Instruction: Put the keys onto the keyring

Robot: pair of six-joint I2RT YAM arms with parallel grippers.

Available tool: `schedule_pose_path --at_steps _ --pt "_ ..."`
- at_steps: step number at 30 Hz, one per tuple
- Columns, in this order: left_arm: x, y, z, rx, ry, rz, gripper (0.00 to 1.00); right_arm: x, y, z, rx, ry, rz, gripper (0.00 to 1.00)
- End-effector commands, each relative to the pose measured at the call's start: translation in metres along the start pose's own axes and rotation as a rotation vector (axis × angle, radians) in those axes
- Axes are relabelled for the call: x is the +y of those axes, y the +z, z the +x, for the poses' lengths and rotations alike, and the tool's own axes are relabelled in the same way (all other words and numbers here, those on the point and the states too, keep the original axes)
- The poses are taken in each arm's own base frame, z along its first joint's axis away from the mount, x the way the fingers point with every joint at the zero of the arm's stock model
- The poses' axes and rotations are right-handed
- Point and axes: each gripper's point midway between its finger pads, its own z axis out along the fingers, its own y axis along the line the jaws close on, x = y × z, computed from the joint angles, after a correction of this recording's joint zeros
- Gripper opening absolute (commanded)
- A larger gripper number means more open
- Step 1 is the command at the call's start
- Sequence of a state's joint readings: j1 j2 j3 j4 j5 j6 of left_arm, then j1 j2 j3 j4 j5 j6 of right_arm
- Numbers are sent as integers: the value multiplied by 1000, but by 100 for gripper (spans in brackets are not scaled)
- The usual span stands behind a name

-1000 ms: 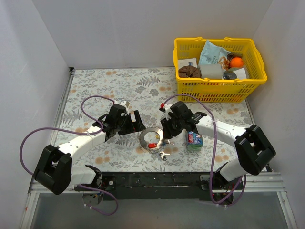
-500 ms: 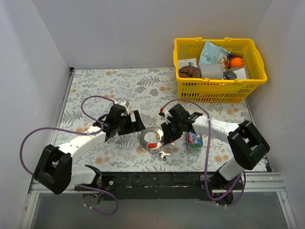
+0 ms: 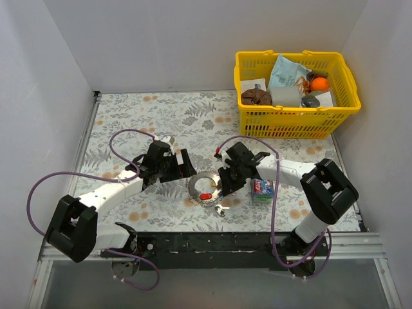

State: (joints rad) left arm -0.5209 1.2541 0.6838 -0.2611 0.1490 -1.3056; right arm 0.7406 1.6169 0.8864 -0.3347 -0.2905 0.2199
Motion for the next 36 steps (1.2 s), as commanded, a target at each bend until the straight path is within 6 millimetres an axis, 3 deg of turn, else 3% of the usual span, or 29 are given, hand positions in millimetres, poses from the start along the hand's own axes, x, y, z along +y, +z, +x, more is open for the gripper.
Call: schedule_pose_path --at_steps 1,10,18,27,32,36 --pt "-3 -3 -3 -16 9 6 98 8 -4 -18 -55 0 -24 27" --pt "-2 -3 -3 -16 5 2 98 8 -4 -24 -79 11 -22 27" --pt "-3 -5 -2 -17 11 7 98 1 -2 -30 -94 17 23 1" --pt "-6 -5 -1 -4 27 27 98 3 -1 -34 -93 -123 -13 1" --pt "-11 -7 -3 0 61 49 98 -23 -5 -39 -97 -209 121 1" --pt "-16 -7 -5 5 75 66 98 -31 -10 -59 -134 -242 191 1"
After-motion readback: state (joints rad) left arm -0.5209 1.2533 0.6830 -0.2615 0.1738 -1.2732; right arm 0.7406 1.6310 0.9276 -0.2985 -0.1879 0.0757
